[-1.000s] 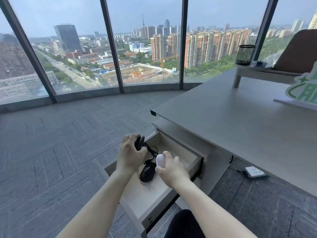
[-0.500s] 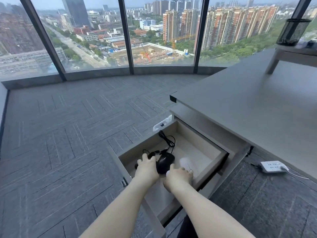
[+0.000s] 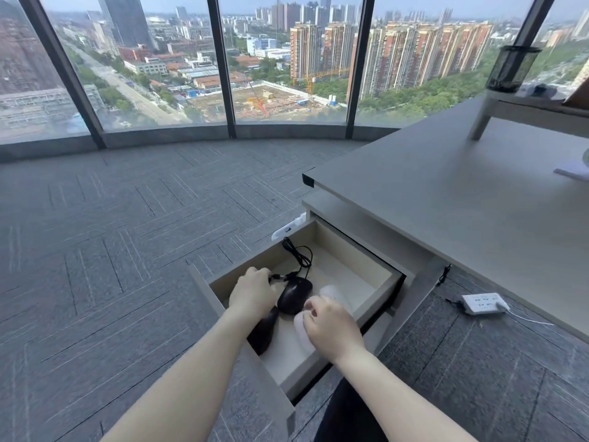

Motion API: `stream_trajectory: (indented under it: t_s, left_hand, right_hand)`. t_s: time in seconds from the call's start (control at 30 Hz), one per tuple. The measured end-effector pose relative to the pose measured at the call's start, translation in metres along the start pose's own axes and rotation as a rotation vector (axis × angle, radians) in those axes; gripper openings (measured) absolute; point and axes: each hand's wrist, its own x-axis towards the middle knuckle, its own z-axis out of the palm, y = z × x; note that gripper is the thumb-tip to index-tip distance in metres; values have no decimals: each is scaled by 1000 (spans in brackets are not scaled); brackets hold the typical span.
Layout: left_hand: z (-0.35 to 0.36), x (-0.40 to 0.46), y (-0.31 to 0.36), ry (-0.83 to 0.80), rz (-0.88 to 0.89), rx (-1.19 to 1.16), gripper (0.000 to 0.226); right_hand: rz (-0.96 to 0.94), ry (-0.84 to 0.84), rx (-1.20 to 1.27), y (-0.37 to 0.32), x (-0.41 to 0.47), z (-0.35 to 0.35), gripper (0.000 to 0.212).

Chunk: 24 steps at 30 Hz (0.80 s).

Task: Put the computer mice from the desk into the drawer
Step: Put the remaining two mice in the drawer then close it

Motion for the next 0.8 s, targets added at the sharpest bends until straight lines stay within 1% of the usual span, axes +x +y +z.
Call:
stream_trajectory:
  t_s: [0.03, 0.1, 0.17, 0.2, 0.27, 0.33, 0.4, 0.47, 0.53, 0.63, 0.8]
  left_hand:
    - [-12, -14, -5, 79, 16, -58, 37]
    - [-22, -15, -13, 233, 25, -188, 35]
    - [-29, -30, -24, 381, -4, -317, 34]
    - [-30, -42, -30, 428, -36, -371, 35]
    - [-26, -63, -45, 457, -117, -484, 38]
    - [-15, -78, -62, 390, -220, -589, 46]
    - [-1, -89, -73, 282, -281, -717, 53]
    - [12, -97, -76, 156, -283, -860, 48]
    - [24, -101, -76, 72, -265, -967, 42]
    - [32, -97, -73, 41, -265, -1038, 50]
    - [37, -77, -52, -17, -247, -1071, 50]
  right_hand:
    - [-49, 21, 36, -3, -16, -1, 25]
    - [-109, 48, 115, -1, -25, 3, 24]
    - [-159, 75, 174, -2, -41, 5, 26]
    - [-177, 71, 196, -3, -51, 6, 30]
    - [-192, 30, 239, -4, -70, 12, 49]
    - [-199, -18, 260, -6, -85, 17, 69]
    - [-227, -47, 232, -6, -96, 22, 76]
    - [-268, -51, 167, -7, -105, 27, 77]
    - [-289, -25, 103, -7, -111, 30, 71]
    - [-252, 57, 73, -4, -113, 31, 65]
    - [-104, 141, 104, 13, -108, 23, 71]
